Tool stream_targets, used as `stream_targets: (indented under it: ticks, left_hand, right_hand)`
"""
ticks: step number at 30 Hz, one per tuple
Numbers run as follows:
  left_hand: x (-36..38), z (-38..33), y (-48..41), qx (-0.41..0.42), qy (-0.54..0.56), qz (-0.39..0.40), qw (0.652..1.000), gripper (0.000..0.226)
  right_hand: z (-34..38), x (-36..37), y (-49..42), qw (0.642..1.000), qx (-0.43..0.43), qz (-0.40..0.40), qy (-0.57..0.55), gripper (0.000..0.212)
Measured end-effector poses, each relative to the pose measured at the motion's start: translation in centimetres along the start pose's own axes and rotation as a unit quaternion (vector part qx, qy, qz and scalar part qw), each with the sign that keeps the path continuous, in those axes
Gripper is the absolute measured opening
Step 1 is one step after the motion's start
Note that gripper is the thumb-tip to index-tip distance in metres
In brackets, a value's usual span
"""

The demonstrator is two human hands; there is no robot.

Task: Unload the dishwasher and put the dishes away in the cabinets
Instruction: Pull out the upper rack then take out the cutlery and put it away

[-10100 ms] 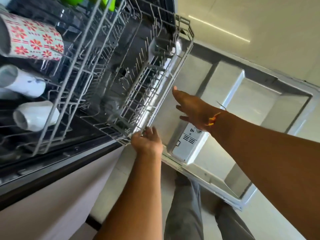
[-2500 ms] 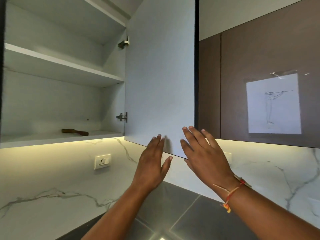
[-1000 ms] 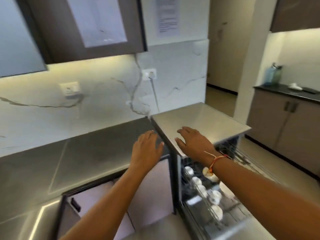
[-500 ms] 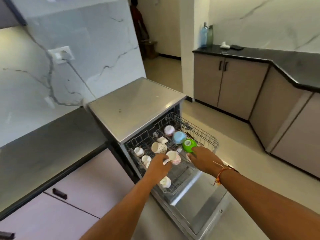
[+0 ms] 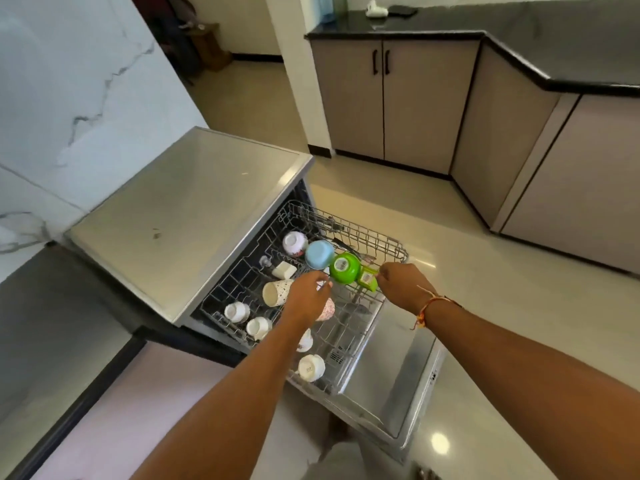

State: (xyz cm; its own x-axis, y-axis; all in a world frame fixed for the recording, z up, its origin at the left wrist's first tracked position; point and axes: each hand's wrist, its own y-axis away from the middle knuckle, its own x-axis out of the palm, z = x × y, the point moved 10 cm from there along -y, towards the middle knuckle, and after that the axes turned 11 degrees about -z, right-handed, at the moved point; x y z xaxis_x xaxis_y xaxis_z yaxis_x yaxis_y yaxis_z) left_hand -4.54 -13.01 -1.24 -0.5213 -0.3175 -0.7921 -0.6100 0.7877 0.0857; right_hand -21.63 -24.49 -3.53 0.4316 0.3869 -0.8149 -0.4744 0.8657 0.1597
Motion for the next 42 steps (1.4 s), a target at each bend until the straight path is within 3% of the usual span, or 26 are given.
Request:
stream_targets:
  ticks: [10,17,20,25,36,42]
  left_hand:
    - [8.5,6.9,-20.0,0.096,-0.102,0.027,0.990,0.029]
    - [17.4,9.2,-29.2,0.215,-0.252,0.084,0.940,0.033]
    - [20.8,8.5,-30.3,0.306,-0.292,0.090,0.902,0.034]
    - [23.3,9.3,-31.2,0.361,-0.314,0.063,0.876,0.023]
    - [23.8,9.3,-31.6,0.383,-0.306,0.060,0.870,0.019]
    - [22.5,8.2,-30.7,0.428,-0.314,0.022,0.847,0.015]
  right_hand:
    - [-2.3,10.8,-13.9,0.991,0.128,-0.006,0.029,0.024]
    - [-6.6,16.8,-21.6,0.982,0.171,-0.011,0.082,0.024]
    - [-8.1,19.2,-24.1,0.981,0.160,0.002,0.107,0.022]
    - [-9.5,22.5,-26.1,0.982,0.147,0.015,0.114,0.027]
    - [-10.9,23.3,-26.6,0.976,0.158,-0.045,0.144,0.026]
    - [-10.4,22.3,-25.6,0.967,0.163,-0.070,0.184,0.025]
